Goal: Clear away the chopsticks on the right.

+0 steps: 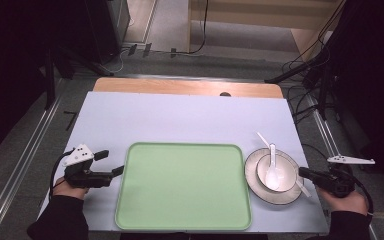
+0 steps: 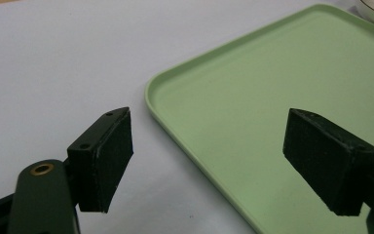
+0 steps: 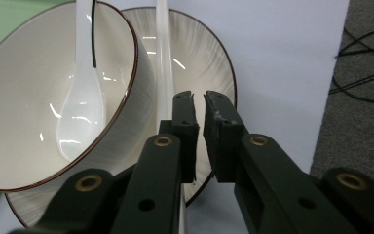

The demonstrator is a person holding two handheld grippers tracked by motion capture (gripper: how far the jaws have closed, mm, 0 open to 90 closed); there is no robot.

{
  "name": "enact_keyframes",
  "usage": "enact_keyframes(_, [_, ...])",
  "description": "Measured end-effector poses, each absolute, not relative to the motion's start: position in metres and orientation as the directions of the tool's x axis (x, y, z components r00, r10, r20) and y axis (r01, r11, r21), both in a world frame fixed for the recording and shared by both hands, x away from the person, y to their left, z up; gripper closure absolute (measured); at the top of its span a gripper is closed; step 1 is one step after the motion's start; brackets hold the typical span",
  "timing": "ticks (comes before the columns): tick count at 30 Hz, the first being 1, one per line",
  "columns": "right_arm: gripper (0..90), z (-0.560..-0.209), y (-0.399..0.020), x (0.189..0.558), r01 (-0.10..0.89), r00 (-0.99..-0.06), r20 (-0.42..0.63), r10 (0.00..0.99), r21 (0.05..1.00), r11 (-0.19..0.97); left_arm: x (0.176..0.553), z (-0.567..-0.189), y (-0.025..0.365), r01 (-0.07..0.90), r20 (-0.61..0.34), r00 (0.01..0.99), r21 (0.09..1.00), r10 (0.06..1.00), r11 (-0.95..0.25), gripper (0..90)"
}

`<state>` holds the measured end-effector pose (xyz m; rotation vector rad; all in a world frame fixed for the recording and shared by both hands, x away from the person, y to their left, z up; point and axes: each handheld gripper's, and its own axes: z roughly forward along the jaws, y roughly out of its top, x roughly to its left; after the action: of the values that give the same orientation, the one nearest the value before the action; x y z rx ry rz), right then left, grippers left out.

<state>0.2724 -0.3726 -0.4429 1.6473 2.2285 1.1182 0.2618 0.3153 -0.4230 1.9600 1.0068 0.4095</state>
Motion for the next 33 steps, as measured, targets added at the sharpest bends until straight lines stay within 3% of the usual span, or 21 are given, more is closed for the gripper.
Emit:
enact_keyframes(14, [30.0,-0.436,-0.377,0.270,0.720,-0.348,0.235,0.907,0.687,0.098,0.262,-0.423,0.315,0.496,-0.094,0.620,0.816,0.779,-0.296,18.5])
enact_keyframes(21, [30.2,-0.442,-0.375,0.270,0.738,-0.362,0.261,0.895,0.667,0.104,0.262,-0.423,0.315,0.494,-0.093,0.623,0.816,0.777,-0.299,18.5])
enact_keyframes(24, [43.0,-0.442,-0.372,0.270,0.747,-0.377,0.261,0.889,0.653,0.125,0.262,-0.423,0.315,0.495,-0.092,0.623,0.815,0.777,-0.300,18.5])
enact_keyframes(33, [59.2,-0.448,-0.370,0.272,0.763,-0.391,0.282,0.876,0.632,0.137,0.262,-0.423,0.315,0.496,-0.092,0.621,0.815,0.779,-0.299,18.5])
